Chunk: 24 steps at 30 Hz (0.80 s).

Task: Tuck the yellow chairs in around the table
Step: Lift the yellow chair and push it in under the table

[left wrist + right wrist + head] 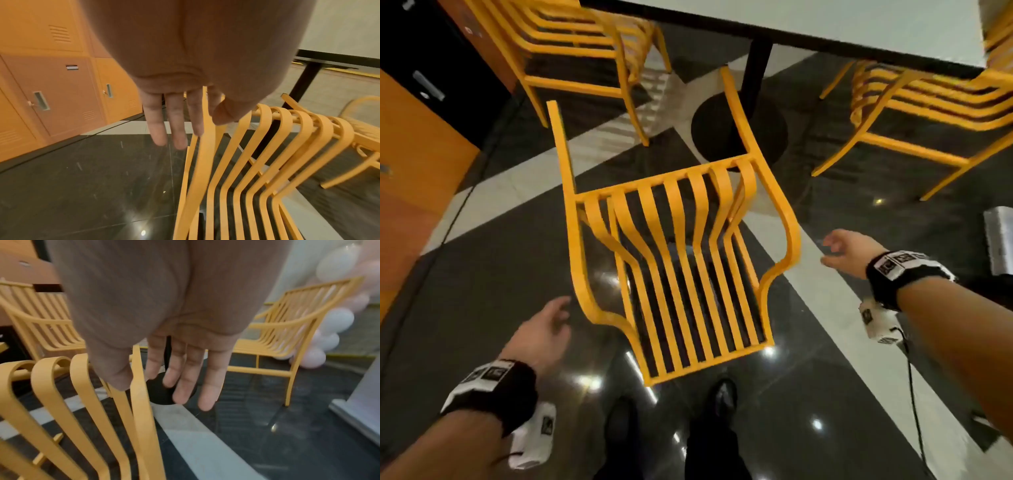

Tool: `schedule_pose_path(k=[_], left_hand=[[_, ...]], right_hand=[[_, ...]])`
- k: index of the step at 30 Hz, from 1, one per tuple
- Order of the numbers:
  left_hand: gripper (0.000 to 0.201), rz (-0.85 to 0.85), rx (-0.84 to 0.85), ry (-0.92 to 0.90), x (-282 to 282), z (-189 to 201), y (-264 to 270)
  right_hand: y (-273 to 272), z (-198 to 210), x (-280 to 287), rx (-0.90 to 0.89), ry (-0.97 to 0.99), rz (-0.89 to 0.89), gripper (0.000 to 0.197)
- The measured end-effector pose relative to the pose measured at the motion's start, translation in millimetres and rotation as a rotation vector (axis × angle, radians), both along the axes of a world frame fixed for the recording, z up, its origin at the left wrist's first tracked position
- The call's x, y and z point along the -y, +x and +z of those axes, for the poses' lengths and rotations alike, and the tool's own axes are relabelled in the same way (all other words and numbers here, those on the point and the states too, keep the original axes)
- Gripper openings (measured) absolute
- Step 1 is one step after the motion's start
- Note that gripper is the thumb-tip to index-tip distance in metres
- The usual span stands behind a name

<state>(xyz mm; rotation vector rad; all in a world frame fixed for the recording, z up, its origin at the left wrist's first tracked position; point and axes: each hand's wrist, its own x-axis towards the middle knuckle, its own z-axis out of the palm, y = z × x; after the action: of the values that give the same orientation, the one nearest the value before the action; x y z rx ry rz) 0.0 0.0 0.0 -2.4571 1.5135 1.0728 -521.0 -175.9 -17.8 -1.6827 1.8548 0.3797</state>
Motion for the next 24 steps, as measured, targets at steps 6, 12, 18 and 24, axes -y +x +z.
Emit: schedule_pose_path(k=[6,12,18,24], left_hand=[[0.045,0.403,0.033,-0.009,42,-68,-38],[0.033,0.706,-0.067,-0.099,40,-119,-54],[0.027,0.678,-0.083,-0.212,34,-118,-50],[0.029,0.583,-0.036,-0.328,36,-73,-51]], right_hand=[[10,-87,16,0.092,0.045,-0.162,0.081],[23,-132,22,0.235,0.032,-0.262,0.055],[34,-131,0,0.349,-0.099,-0.445,0.053],[27,-81,-30,0.406,-0.171,-0.568,0.05]])
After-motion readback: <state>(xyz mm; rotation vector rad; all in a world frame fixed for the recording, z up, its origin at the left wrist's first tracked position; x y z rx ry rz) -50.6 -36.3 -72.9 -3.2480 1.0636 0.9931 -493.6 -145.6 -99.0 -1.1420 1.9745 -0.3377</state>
